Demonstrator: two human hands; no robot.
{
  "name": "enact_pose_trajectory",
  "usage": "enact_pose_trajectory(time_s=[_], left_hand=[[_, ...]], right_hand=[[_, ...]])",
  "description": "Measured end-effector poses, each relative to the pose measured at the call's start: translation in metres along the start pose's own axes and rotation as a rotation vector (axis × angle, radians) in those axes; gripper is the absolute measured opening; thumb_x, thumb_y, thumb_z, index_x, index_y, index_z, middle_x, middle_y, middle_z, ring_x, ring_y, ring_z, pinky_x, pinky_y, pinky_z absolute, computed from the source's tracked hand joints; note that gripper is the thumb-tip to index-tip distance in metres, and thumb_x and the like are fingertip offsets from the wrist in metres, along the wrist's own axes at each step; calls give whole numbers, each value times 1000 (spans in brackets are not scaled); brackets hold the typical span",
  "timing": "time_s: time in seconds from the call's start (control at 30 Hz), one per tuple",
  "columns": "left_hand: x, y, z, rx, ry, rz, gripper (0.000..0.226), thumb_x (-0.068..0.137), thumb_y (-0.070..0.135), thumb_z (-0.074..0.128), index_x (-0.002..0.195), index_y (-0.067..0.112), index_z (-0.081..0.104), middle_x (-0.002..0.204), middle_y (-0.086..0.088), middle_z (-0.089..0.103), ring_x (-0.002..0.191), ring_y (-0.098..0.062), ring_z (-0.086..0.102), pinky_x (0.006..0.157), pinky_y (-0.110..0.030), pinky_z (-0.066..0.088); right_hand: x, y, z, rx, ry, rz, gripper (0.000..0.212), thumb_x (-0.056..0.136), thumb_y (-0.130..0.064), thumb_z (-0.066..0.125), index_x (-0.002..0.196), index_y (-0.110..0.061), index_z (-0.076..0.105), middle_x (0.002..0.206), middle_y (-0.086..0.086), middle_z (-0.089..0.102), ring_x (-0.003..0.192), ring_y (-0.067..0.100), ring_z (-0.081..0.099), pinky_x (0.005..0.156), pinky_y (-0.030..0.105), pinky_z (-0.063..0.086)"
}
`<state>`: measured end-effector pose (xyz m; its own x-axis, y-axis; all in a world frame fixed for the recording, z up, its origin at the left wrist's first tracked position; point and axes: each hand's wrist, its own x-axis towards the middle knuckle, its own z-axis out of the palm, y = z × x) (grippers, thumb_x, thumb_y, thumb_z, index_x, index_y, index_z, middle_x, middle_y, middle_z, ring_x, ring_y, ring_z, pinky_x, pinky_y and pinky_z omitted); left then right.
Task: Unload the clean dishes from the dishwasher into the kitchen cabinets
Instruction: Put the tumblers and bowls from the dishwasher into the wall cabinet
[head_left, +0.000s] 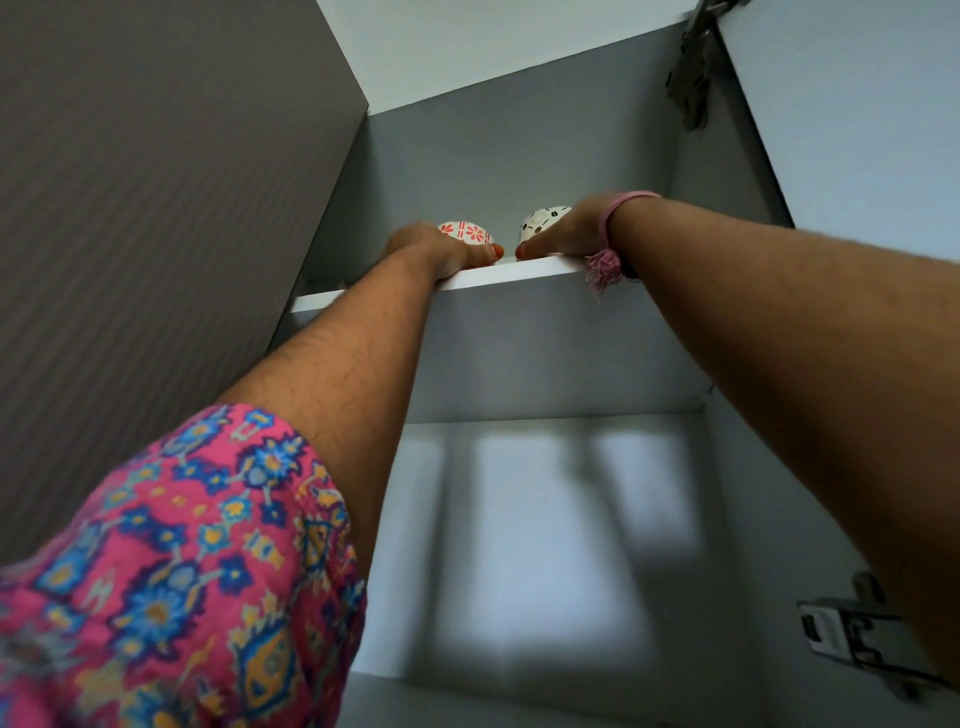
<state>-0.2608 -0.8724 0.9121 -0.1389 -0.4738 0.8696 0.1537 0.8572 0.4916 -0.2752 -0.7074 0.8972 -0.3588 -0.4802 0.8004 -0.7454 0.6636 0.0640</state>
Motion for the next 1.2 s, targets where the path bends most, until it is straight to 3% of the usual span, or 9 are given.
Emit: enact_pose_trajectory(time_s=[0.07,0.2,0.3,0.37,0.5,0.63,0.9,1.2], left_hand=[[2,0,-1,20,-40,-10,96,62,68,71,135,12,45,134,-7,51,118,-26,52,91,-31,41],[-1,-1,0,69,-53,-1,94,65,70,68,135,11,45,134,-9,51,119,-27,51,90,-31,40],[-9,-2,2,30,77,50,84,69,67,68,124,5,55,126,-11,58,113,-28,55,80,-29,40],[-19,-5,-1,-28,147,79,80,73,59,70,125,1,53,128,-14,57,114,-29,55,84,-31,43],[-56,-16,-12,-114,208,161,86,80,46,69,143,1,33,143,-16,45,131,-31,42,104,-35,37],[-107,-33,-25,-67,183,225,87,81,46,68,146,4,28,146,-15,41,135,-28,37,108,-36,32],[-203,-41,-66,-123,108,246,82,81,42,70,145,6,33,146,-10,43,135,-24,39,112,-37,34],[-297,-24,-105,-130,-6,247,68,82,40,69,139,13,42,137,-4,46,125,-18,47,103,-31,40]], right_hand=[[4,1,1,3,10,6,37,101,-25,41,128,-2,53,133,18,53,94,21,47,77,25,37],[11,6,2,-42,69,64,38,96,-44,46,119,-16,57,119,8,57,105,27,54,101,35,41],[9,14,5,8,329,198,60,79,-62,61,118,-17,58,118,6,58,111,28,55,95,34,44],[3,16,9,55,513,203,68,75,-57,68,124,-11,54,124,8,58,113,28,56,85,34,44],[-20,15,12,313,689,44,58,83,-31,68,133,-12,47,135,7,51,123,23,51,103,34,41],[-62,16,19,450,728,11,55,82,-22,70,131,-9,50,132,8,52,121,21,51,107,31,38],[-155,8,28,588,760,24,61,77,-23,77,130,-7,52,129,9,54,120,20,52,104,26,39],[-245,-31,42,756,675,76,61,76,-25,78,129,-12,51,129,4,54,116,15,54,93,17,39]])
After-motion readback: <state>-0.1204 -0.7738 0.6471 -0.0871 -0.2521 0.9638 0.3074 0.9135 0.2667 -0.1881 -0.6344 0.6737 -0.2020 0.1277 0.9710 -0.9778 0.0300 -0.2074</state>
